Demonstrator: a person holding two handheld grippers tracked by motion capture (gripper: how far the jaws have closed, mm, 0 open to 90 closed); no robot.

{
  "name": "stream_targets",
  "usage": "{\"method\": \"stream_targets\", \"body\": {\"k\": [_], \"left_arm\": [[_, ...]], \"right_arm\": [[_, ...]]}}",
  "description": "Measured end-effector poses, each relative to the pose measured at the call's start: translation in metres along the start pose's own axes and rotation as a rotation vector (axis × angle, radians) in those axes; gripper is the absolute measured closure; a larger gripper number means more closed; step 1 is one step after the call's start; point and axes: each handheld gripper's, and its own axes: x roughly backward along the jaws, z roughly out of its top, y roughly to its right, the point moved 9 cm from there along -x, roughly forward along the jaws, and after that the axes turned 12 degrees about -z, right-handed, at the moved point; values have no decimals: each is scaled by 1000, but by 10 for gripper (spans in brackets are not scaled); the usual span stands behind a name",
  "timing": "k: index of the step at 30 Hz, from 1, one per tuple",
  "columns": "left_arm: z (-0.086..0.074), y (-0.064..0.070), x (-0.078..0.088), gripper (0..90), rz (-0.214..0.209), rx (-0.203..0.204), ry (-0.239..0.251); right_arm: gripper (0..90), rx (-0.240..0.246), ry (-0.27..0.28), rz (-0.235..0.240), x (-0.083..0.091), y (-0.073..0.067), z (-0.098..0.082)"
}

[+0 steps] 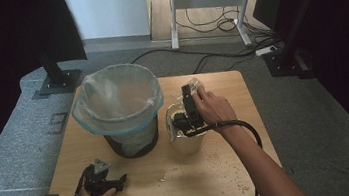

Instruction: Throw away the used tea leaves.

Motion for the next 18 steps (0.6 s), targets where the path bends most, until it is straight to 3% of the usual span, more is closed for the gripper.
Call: {"method": "stream_targets", "body": {"k": [9,15,18], "left_arm": [[0,0,0,60,0,0,0],[0,0,0,60,0,0,0],[0,0,0,60,0,0,1]], "right_arm": [[428,-657,-24,196,3,-10,-1],[428,-1034,-66,288,2,-15,-13],[429,-1277,-75,339,-1,-12,-19]]}}
